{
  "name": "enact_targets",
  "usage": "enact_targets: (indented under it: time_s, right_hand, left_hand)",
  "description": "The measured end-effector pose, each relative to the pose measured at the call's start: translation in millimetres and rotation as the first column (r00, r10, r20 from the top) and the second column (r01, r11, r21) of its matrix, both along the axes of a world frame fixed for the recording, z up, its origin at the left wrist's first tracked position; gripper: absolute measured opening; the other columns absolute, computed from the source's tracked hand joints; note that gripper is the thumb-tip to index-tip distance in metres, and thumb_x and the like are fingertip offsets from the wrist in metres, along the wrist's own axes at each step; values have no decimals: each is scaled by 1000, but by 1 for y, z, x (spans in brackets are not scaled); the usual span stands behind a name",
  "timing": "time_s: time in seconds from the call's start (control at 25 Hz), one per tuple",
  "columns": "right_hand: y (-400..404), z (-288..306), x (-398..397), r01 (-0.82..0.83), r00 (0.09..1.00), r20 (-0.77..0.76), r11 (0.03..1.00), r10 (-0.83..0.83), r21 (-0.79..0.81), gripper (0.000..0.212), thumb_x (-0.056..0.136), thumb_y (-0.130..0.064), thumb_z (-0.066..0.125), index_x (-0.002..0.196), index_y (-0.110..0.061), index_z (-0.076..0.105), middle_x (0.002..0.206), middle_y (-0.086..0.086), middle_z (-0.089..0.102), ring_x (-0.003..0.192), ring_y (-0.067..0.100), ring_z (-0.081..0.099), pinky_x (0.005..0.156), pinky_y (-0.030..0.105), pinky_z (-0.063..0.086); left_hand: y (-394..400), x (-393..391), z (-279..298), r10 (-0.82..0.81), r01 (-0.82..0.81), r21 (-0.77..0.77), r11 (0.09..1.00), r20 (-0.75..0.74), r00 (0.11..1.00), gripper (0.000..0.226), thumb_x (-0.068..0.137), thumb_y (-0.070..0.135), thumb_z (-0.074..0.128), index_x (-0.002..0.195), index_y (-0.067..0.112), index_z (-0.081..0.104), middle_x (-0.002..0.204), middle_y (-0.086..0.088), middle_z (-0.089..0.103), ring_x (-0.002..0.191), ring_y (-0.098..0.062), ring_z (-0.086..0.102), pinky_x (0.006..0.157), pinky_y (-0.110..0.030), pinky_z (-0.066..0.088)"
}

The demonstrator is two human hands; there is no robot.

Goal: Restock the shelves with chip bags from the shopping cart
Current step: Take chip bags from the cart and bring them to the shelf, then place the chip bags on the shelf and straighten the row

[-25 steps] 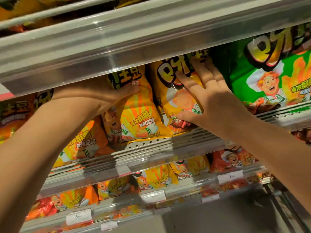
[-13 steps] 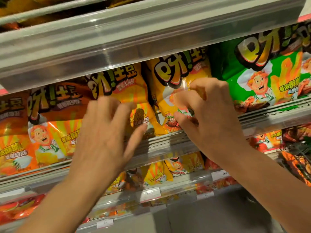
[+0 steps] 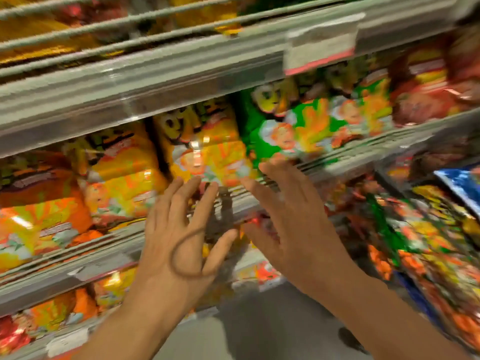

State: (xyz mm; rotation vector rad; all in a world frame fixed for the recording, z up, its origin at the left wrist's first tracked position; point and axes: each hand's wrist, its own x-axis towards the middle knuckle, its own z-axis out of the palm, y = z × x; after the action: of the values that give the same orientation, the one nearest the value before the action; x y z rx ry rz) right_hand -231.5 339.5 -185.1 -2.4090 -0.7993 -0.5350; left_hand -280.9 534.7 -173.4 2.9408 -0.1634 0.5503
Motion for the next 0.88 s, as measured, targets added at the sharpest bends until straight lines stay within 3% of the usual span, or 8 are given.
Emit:
enact_targets:
  time_s: [0.2,0.4,0.48,0.56,0.68,0.76,0.8,0.88]
  right_hand:
    - [-201,14,-30,210,972,-127,975,-200,75,57,87,-32,67,139,-14,55,142,15,49,133,34,43,116,45,33]
    - [-398,15,-62,349,796,-536,937,-282,24,60,97,-33,59,151,-14,41,148,14,41,138,34,38,114,43,33]
    - [-435,17,-65,388,756,-607,914,-242,119,60,96,-24,61,151,-13,39,150,12,38,141,29,37,115,40,35]
    - [-453,22,-61,406,773,-572,907,-276,111,65,94,-22,64,152,-11,37,150,10,38,141,27,36,114,40,37]
    - [-455,29,-48,438,725,-631,892,-277,112,79,97,-33,58,159,-19,11,161,2,16,150,22,14,123,35,22]
    - [-460,33,-26,556,618,-734,817,-281,155,82,98,-37,57,159,-28,4,162,-9,10,151,11,6,121,16,10]
    - [-466,34,-9,629,579,-765,751,-281,201,79,96,-35,61,156,-34,10,158,-14,21,149,7,13,116,7,9]
    - [-485,29,21,765,536,-790,568,-297,305,71,92,-25,70,148,-39,28,141,-23,46,133,0,40,111,7,27]
  left_hand:
    - [-182,34,10,-265,264,40,964,39,963,64,93,43,57,144,5,52,147,-26,43,136,-48,41,110,-61,37]
    - [-386,74,25,-335,336,-18,942,-155,929,57,91,42,52,130,2,64,134,-27,53,123,-48,50,105,-56,42]
    - [-436,95,23,-364,368,-34,929,-258,895,59,91,46,50,130,4,64,134,-24,53,125,-45,49,106,-54,42]
    - [-471,117,17,-362,370,-48,928,-358,861,59,93,48,51,137,10,59,142,-17,48,134,-36,40,112,-48,33]
    - [-502,147,3,-312,316,-71,946,-463,830,54,96,43,61,144,20,53,150,-8,40,142,-29,29,118,-43,25]
    - [-516,171,-4,-357,334,-136,933,-473,805,52,93,38,68,141,20,56,147,-8,43,140,-31,34,115,-42,30]
    - [-522,186,-9,-390,349,-176,920,-472,791,52,93,37,69,140,18,57,145,-9,45,139,-32,36,113,-42,32]
    - [-538,222,-20,-429,348,-251,903,-504,750,57,95,37,67,146,16,50,148,-9,42,141,-31,33,113,-37,28]
